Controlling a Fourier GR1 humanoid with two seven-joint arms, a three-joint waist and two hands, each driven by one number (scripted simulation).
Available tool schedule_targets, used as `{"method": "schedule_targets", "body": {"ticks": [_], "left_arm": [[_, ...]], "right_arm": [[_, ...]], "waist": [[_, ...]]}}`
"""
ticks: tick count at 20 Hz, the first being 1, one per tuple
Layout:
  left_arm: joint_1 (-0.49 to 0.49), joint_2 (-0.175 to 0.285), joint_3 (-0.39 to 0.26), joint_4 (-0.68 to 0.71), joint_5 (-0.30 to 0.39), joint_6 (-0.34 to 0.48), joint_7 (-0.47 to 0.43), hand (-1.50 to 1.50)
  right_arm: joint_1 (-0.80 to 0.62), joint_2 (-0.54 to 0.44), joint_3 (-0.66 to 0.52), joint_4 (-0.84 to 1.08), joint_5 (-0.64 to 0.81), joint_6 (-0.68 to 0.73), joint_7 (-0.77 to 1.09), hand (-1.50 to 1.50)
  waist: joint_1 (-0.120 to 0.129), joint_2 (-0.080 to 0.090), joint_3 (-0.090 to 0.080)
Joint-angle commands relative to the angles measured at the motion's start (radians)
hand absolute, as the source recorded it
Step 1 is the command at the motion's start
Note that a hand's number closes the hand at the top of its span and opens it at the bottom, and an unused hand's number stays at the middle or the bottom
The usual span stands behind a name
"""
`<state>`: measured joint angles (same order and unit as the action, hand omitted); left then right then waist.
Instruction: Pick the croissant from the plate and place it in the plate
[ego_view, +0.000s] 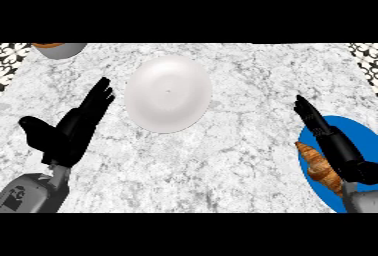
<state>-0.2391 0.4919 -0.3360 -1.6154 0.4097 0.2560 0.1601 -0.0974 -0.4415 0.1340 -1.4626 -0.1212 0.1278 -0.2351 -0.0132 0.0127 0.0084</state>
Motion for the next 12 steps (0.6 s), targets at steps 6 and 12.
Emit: {"method": "schedule_targets", "body": {"ticks": [6,12], "left_arm": [[0.158,0.038,0.084,0.129,-0.101,0.004,-0.213,0.00],[0.185,-0.033,0.081,0.216,-0.096,-0.024,-0.311,0.00]], "right_arm": [[-0.065,0.119,0.004,-0.098,-0.309,0.113,0.325,1.50],[0.101,0.202,-0.031,-0.093,0.053,-0.238,-0.062,-1.50]], "waist": [[0.032,-0.013,-0.012],[0.004,-0.012,-0.009]]}}
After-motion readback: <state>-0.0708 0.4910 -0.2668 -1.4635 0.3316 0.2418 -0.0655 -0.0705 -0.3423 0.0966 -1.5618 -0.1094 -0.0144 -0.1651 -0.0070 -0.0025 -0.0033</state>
